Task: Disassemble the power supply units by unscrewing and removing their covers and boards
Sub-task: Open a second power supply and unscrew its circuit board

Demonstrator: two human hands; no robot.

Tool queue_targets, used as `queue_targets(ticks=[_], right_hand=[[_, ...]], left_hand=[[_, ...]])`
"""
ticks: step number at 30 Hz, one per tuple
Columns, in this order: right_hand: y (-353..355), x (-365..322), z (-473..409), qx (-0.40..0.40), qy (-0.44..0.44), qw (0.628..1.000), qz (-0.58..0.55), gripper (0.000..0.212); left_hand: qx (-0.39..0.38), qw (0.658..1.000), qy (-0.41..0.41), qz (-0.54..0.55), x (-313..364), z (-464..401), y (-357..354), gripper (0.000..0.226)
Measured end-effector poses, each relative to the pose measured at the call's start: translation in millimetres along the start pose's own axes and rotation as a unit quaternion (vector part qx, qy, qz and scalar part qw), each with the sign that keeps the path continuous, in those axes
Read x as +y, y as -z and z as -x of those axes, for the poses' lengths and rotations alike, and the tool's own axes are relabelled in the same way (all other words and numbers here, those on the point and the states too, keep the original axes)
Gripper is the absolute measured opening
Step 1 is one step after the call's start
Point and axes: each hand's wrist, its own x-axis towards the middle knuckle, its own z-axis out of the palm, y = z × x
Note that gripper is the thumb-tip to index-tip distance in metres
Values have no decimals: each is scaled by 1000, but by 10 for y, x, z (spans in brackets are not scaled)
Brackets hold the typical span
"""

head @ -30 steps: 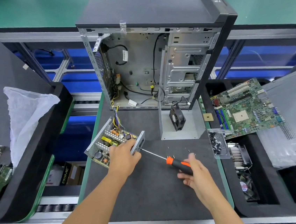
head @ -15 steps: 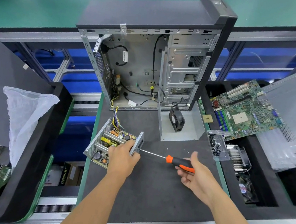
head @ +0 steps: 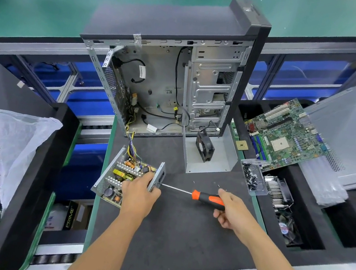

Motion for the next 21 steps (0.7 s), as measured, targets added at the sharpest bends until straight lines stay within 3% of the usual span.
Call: queue_targets(ticks=[3, 6, 8, 11, 14, 16, 19, 21], right_hand=[[-27, 11, -12, 5, 32, 999, -34, 21], [-61, -15, 8, -2, -8, 999, -44, 42], [-39, -20, 28, -3, -22, 999, 38, 58], [-21, 21, 19, 10, 21, 996, 90, 45], [-14, 60, -24, 23, 67, 997, -13, 26], [-9, 55, -8, -10, 64, 989, -132, 22], [-10, 59, 22, -81, 23, 960, -268, 34], [-27, 26, 60, -84, -14, 971, -222, 53]], left_hand=[[0, 1000, 1, 2, 8, 8, 7, 2], [2, 1000, 7, 9, 6, 9, 5, 7], [4, 1000, -2, 0, 11, 11, 14, 10], [5, 1000, -7, -4, 19, 5, 23, 12], [6, 1000, -3, 2, 18, 10, 16, 13], [8, 1000, 2, 12, 20, 18, 16, 15], [7, 1000, 6, 15, 27, 19, 15, 14], [8, 1000, 9, 18, 36, 21, 20, 14]])
